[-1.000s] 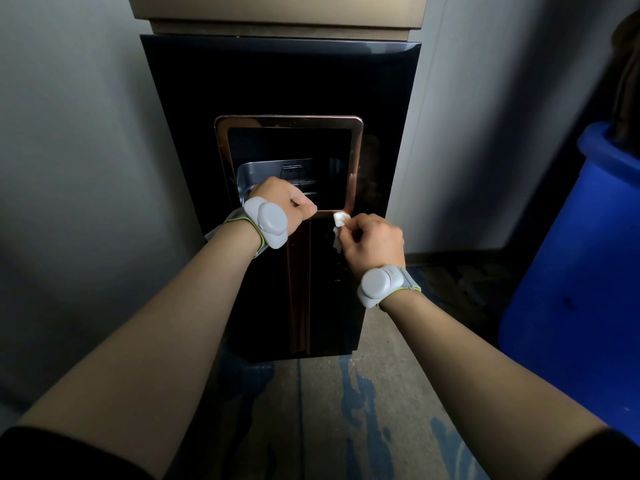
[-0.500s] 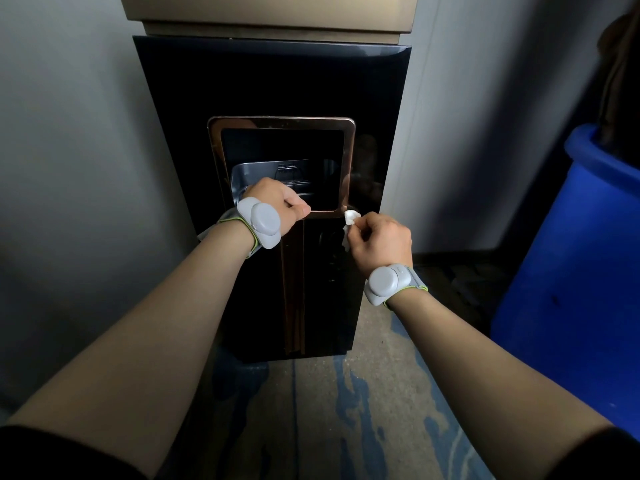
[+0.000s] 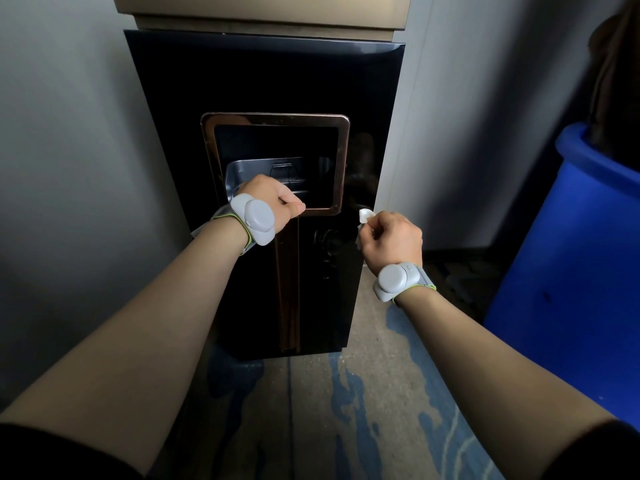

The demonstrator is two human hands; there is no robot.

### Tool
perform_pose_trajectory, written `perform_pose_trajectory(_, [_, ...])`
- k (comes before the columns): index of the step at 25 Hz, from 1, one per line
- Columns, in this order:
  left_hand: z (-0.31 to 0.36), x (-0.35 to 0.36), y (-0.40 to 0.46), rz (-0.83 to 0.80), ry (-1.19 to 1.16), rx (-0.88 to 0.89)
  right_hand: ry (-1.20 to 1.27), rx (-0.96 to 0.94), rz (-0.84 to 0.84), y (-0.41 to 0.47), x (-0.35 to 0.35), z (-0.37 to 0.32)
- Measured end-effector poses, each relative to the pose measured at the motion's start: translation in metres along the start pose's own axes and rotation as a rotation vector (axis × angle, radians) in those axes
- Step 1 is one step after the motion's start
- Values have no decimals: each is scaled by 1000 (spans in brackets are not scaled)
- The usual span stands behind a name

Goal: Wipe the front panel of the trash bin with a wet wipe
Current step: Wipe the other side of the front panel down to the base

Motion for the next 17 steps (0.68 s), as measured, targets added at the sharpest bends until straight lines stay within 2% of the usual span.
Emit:
perform_pose_trajectory(5, [2,0,-1,1,7,6,-2,4,24,-3,0,-6])
perform_pose_trajectory(12, [2,-1,-2,10,12,12,98,-273,-123,-21,26,-40])
perform_pose_trajectory(17, [2,0,-1,9,11,26,120,-258,-161,-25,47,-52])
Point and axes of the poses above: each hand's wrist, its own y-axis towards the middle knuckle, its own x-axis out of the palm, z = x × y, the point moved 3 cm from there along y, towards the middle knuckle, and after that the axes turned 5 degrees about -y, right-handed, at the moved point
